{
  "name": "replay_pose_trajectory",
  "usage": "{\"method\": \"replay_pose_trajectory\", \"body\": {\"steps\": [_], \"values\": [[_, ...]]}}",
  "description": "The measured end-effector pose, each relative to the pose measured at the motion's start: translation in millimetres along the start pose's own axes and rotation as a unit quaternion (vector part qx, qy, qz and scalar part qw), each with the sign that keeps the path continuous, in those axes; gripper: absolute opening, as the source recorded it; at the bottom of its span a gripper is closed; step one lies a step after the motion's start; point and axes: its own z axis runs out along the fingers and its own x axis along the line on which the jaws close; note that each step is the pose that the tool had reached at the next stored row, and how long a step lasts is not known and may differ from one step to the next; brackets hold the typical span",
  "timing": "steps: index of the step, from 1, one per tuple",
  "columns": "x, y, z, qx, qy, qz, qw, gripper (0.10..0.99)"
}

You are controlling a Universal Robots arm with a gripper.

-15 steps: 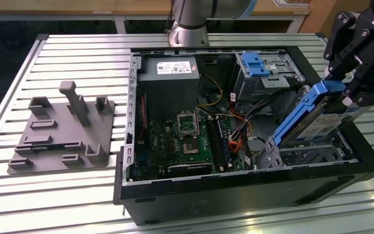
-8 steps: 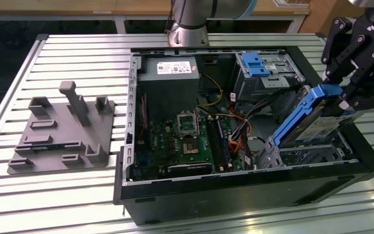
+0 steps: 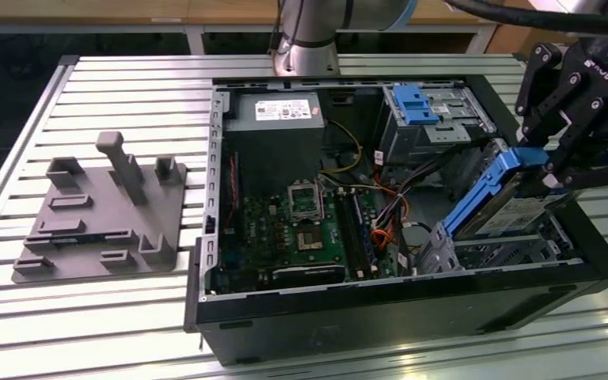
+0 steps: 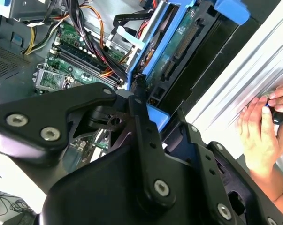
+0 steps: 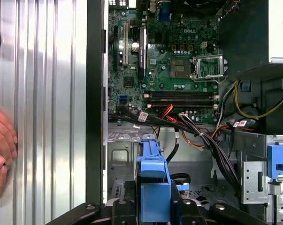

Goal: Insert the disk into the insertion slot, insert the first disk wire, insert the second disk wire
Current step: 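Insert the disk into the insertion slot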

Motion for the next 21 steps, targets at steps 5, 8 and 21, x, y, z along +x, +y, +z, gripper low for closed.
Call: {"method": "replay_pose_trajectory", "body": {"steps": [5, 8, 21], "values": [[0.6, -0.2, 8.8, 0.0, 0.0002, 0.0, 1.0, 0.365], [0.9, -0.3, 14.3, -0.0001, 0.0002, 0.0, 1.0, 0.365], [1.5, -0.8, 22.9, -0.0004, 0.0002, 0.0, 1.0, 0.612]]}}
